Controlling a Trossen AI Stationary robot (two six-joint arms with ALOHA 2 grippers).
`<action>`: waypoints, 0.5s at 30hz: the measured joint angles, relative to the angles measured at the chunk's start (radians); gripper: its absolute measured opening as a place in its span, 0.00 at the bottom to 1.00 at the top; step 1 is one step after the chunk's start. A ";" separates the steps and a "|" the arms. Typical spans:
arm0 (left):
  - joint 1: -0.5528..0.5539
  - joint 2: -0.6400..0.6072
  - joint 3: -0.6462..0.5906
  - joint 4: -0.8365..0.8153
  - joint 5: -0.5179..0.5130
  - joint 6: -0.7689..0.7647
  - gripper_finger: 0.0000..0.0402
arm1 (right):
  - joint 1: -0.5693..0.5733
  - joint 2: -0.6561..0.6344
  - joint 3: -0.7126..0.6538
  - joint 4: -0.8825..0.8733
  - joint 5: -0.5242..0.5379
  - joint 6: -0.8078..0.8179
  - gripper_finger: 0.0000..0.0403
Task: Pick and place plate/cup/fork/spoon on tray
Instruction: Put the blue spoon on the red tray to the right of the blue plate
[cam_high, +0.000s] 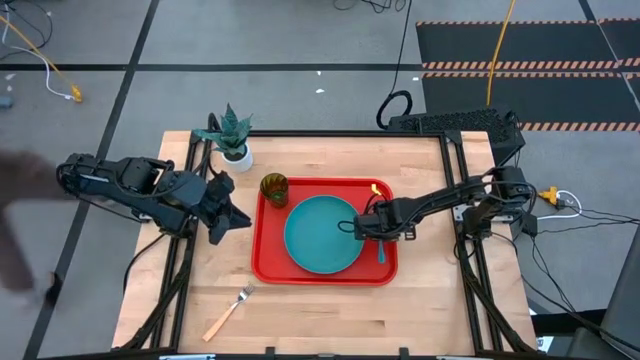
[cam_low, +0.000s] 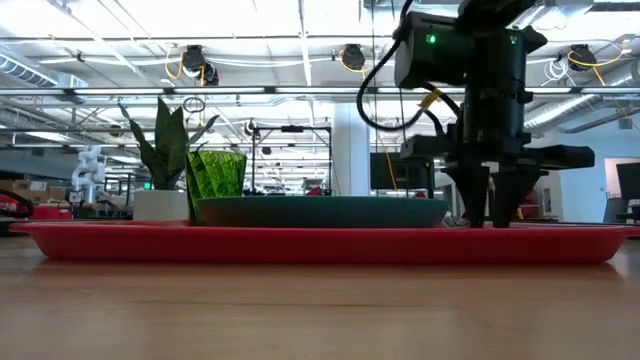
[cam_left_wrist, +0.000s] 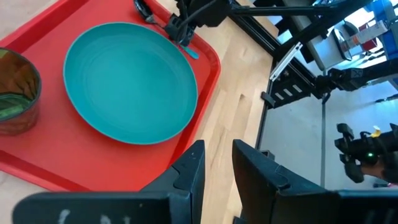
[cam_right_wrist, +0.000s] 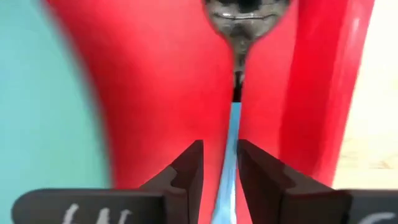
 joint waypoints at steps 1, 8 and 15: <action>0.000 0.000 0.000 0.000 0.000 0.005 0.21 | 0.002 -0.011 0.000 0.017 0.002 0.001 0.22; 0.000 0.000 0.000 0.000 0.000 0.008 0.21 | 0.012 -0.131 0.002 -0.028 0.083 0.002 0.22; 0.000 0.000 0.000 0.010 0.000 0.008 0.21 | 0.013 -0.151 0.002 -0.120 0.083 -0.042 0.23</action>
